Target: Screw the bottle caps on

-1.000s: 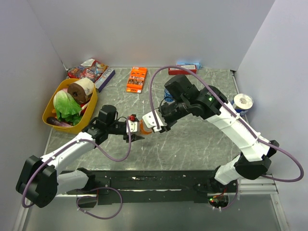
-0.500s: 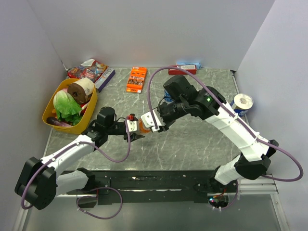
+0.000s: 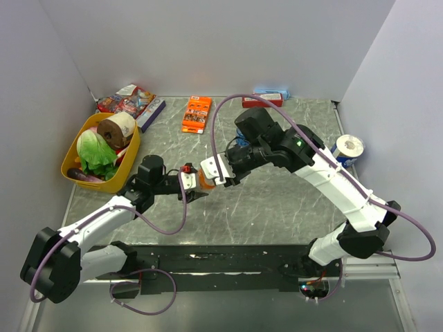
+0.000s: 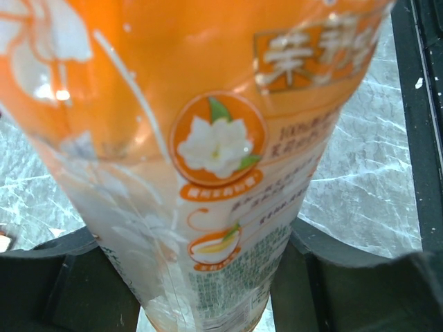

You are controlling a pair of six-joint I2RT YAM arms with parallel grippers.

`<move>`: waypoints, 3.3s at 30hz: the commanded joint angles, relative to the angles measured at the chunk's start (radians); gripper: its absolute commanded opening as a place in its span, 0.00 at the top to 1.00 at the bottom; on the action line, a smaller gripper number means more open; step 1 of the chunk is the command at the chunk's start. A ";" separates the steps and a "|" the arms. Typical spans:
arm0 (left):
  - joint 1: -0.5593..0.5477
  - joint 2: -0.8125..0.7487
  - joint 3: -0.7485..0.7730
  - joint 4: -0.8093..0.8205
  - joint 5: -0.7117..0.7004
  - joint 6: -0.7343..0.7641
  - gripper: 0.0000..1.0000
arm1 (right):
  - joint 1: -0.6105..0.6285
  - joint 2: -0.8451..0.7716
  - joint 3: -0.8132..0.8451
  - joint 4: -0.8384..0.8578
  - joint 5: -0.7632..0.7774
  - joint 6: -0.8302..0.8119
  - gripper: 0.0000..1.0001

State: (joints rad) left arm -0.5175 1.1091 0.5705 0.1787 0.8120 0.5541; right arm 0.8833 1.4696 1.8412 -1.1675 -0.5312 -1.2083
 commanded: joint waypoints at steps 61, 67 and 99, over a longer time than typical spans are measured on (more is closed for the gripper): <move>-0.165 0.123 -0.086 0.654 -0.573 -0.531 0.99 | 0.017 0.342 0.440 -0.175 0.347 0.699 0.50; -0.165 0.129 -0.090 0.651 -0.551 -0.531 0.99 | 0.016 0.321 0.437 -0.181 0.333 0.734 0.36; -0.108 0.219 0.201 -0.151 0.044 0.155 0.99 | -0.001 0.000 0.154 -0.394 -0.082 -0.419 0.32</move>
State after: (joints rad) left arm -0.6296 1.3285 0.7219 0.0780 0.7959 0.6151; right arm 0.8715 1.4559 1.9732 -1.3560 -0.5716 -1.4643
